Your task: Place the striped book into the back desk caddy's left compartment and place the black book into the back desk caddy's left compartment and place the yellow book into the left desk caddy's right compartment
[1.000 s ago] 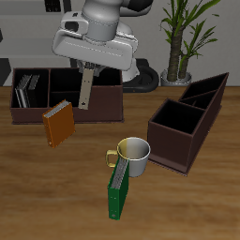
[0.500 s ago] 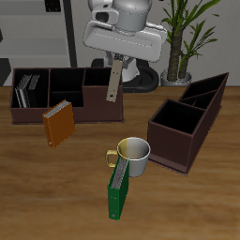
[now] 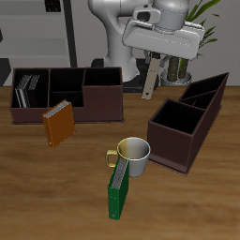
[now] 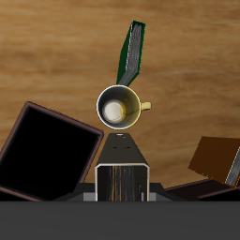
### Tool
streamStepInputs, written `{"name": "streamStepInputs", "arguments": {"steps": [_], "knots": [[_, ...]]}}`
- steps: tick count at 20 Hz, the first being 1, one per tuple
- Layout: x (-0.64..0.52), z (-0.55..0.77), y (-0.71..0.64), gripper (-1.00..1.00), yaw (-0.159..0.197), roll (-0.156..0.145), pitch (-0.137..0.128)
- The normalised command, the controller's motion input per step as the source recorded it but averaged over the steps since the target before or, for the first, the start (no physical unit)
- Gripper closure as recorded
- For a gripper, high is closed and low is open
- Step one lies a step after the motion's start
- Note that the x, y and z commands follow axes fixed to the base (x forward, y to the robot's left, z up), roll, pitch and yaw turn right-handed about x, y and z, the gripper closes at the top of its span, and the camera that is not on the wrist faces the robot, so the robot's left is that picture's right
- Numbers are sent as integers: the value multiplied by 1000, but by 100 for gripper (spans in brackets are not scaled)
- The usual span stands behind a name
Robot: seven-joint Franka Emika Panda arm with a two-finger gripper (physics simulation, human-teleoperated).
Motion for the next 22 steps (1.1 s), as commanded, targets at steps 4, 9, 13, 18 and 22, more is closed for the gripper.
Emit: {"name": "streamStepInputs", "arguments": {"steps": [4,9,13,18,22], "knots": [[31,-4,616,100,-57,78,18],[182,78,430,100,-57,67,-41],[304,-8,208,100,-59,5,11],[128,-161,182,100,-43,23,30],[62,-286,130,100,-53,40,34]]}}
